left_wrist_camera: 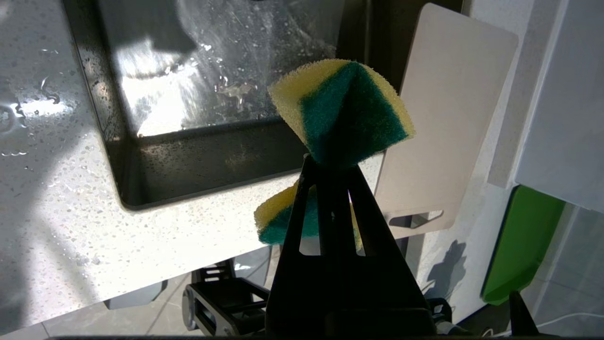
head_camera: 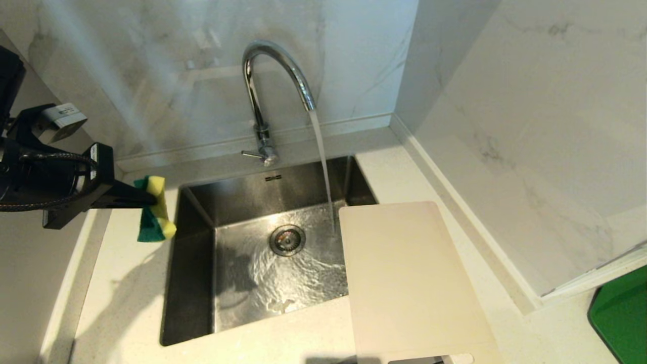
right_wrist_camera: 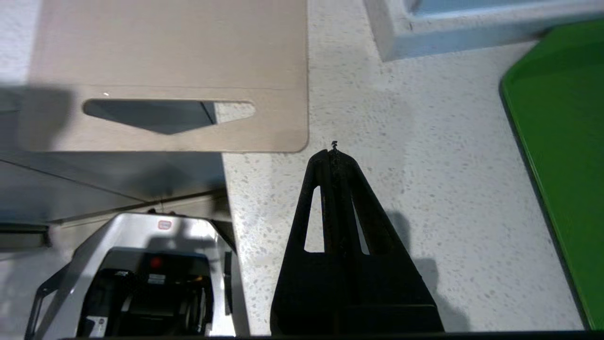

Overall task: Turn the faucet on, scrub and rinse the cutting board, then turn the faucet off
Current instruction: Put down the cleaning cloth

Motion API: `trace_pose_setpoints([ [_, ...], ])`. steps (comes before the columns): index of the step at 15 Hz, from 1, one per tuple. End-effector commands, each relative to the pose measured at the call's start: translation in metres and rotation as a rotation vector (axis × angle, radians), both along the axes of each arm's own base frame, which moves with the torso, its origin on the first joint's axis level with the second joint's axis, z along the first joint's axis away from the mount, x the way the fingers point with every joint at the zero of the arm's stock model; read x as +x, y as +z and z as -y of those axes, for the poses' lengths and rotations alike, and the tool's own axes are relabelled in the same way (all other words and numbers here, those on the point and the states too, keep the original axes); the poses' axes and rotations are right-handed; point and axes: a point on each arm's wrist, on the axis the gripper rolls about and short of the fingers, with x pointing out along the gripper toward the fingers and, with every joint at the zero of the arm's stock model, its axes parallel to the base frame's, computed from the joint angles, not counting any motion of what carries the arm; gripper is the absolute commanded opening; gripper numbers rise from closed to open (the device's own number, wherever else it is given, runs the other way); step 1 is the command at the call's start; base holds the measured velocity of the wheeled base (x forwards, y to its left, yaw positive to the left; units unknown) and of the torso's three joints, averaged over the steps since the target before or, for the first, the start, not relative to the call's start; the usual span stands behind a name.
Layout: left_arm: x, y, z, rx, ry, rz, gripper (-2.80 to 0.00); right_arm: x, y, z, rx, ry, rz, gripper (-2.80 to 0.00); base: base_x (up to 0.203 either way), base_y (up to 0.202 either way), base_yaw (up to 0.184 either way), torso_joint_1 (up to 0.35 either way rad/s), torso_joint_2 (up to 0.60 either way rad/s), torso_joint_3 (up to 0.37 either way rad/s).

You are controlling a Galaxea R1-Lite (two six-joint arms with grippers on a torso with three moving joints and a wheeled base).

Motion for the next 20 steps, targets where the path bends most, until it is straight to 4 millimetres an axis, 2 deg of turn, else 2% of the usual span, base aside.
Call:
trace_pose_setpoints([
  [1, 0.0, -0.001, 0.0, -0.002, 0.001, -0.008, -2.8, -0.005, -0.001, 0.001, 0.011, 0.0, 0.067, -2.8, 0.0, 0.0, 0.0, 0.0, 0.0, 0.0],
  [3, 0.0, -0.001, 0.001, -0.002, -0.001, -0.008, -2.8, -0.007, -0.001, 0.001, 0.023, -0.002, 0.087, -2.8, 0.0, 0.0, 0.0, 0.0, 0.0, 0.0],
  [7, -0.004, 0.001, 0.001, 0.004, -0.016, 0.006, -2.8, -0.02, -0.004, 0.0, 0.015, 0.023, 0.255, -2.8, 0.0, 0.0, 0.0, 0.0, 0.0, 0.0],
  [12, -0.009, 0.0, 0.0, 0.023, -0.026, -0.023, -2.8, -0.02, -0.004, 0.0, 0.018, 0.025, 0.253, -2.8, 0.0, 0.0, 0.0, 0.0, 0.0, 0.0],
  [15, -0.012, -0.007, -0.001, 0.114, -0.069, -0.065, -2.8, -0.02, -0.004, 0.0, 0.018, 0.017, 0.255, -2.8, 0.0, 0.0, 0.0, 0.0, 0.0, 0.0],
  [20, -0.008, -0.017, -0.004, 0.303, -0.009, -0.105, -2.8, -0.02, -0.004, 0.0, 0.02, 0.023, 0.255, -2.8, 0.0, 0.0, 0.0, 0.0, 0.0, 0.0],
])
